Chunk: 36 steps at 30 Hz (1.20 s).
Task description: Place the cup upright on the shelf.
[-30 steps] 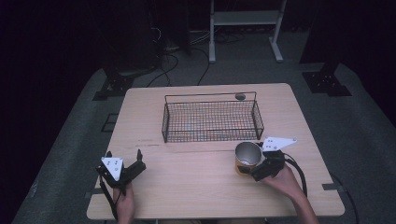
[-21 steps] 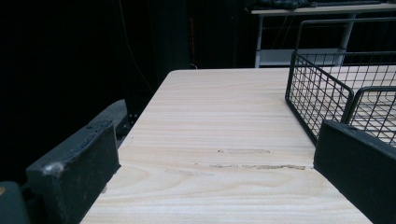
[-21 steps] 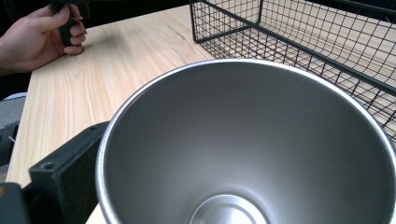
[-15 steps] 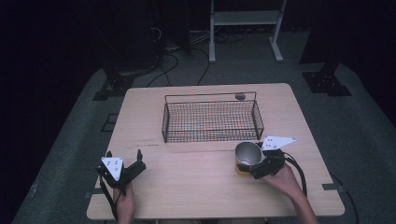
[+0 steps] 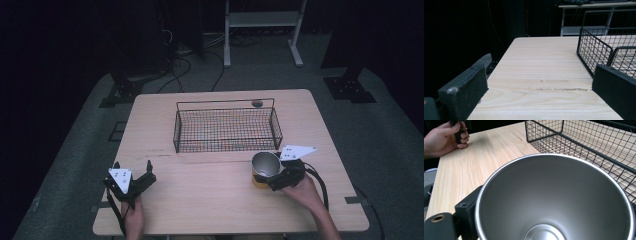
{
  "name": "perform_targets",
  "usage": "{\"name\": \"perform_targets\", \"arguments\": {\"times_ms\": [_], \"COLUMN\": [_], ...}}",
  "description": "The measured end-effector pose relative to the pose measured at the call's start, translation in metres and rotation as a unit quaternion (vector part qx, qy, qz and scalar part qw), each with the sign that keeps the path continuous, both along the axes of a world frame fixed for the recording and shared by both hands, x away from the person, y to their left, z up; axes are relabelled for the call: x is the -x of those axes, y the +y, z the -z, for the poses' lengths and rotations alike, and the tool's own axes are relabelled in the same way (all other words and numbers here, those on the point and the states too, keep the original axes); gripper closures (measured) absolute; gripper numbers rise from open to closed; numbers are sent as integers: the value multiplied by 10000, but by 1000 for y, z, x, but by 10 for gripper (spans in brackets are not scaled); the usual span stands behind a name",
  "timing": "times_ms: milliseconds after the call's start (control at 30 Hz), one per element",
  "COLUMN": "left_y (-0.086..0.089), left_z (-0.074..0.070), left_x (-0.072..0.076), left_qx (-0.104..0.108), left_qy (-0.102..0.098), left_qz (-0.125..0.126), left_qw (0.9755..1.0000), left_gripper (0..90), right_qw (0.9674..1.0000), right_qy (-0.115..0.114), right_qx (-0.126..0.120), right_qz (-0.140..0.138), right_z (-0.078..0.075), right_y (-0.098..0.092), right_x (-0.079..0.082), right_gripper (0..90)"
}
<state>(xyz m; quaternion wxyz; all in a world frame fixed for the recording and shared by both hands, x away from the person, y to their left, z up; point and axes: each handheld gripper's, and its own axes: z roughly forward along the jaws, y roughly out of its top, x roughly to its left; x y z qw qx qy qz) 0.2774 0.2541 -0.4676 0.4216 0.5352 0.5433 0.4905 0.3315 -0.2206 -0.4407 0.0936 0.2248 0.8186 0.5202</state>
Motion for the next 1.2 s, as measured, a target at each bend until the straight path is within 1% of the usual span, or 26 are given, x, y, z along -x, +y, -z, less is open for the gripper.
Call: {"name": "perform_targets", "arguments": {"times_ms": [300,367,633,1133,1200], "left_y": [0,0,0,0,0], "left_z": [0,0,0,0,0], "left_x": [0,0,0,0,0], "left_qx": [1,2,4,8,9], "left_qy": [-1,0,0,3,2], "left_qz": [1,1,2,1,1], "left_qw": [10000,10000,10000,10000,10000], "left_gripper": [0,0,0,0,0], "right_qw": [10000,10000,10000,9997,9996], "right_qy": [-18,18,23,48,91], "right_qx": [-30,-11,-44,-161,-166], "right_qz": [-22,-29,-57,-183,-218], "right_z": [-5,-7,-14,-31,-33], "right_y": [-1,-2,-2,1,1], "right_x": [0,-1,-3,-11,-13], "right_gripper": [89,89,89,89,90]}}
